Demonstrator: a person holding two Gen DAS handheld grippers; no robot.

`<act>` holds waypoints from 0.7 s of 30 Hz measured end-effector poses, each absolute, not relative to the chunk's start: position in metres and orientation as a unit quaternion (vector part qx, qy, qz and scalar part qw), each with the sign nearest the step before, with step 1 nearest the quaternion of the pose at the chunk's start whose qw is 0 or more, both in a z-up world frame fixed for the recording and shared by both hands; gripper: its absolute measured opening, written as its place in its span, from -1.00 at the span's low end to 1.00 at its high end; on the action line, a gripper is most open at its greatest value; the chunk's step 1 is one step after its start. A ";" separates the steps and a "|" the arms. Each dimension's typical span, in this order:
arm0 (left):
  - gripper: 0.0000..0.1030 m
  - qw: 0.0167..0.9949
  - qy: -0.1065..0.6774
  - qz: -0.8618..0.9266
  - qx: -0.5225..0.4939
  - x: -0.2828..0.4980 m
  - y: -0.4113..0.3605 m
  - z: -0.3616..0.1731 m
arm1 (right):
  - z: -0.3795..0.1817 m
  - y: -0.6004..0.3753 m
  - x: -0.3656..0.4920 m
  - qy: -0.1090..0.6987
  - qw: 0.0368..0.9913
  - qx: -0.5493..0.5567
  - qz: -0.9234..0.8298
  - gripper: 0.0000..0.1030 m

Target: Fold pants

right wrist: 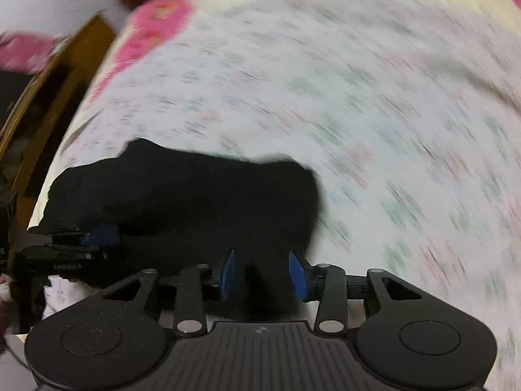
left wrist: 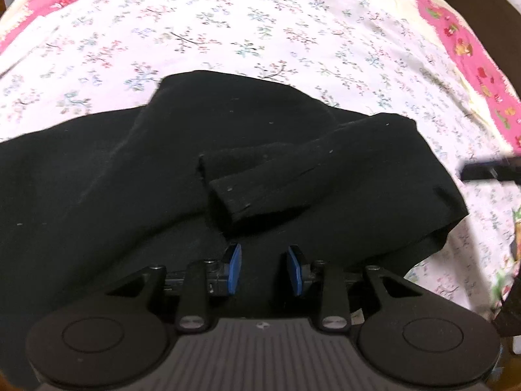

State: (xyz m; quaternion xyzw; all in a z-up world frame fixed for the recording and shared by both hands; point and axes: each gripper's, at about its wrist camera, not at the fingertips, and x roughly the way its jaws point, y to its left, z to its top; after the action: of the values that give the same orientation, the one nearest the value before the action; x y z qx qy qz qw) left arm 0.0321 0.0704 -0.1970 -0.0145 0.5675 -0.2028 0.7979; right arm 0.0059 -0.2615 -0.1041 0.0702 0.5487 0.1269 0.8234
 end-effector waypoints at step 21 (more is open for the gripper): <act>0.09 0.794 0.544 -0.213 -0.167 0.013 0.118 -0.207 | -0.138 -0.196 -0.005 0.544 0.815 0.026 0.196 -0.42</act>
State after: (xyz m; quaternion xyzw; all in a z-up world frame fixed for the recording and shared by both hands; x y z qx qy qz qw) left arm 0.0135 0.1183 -0.2065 -0.1671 0.5445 -0.2135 0.7938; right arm -0.0051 -0.1959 -0.1376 0.0265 0.5439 0.1963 0.8155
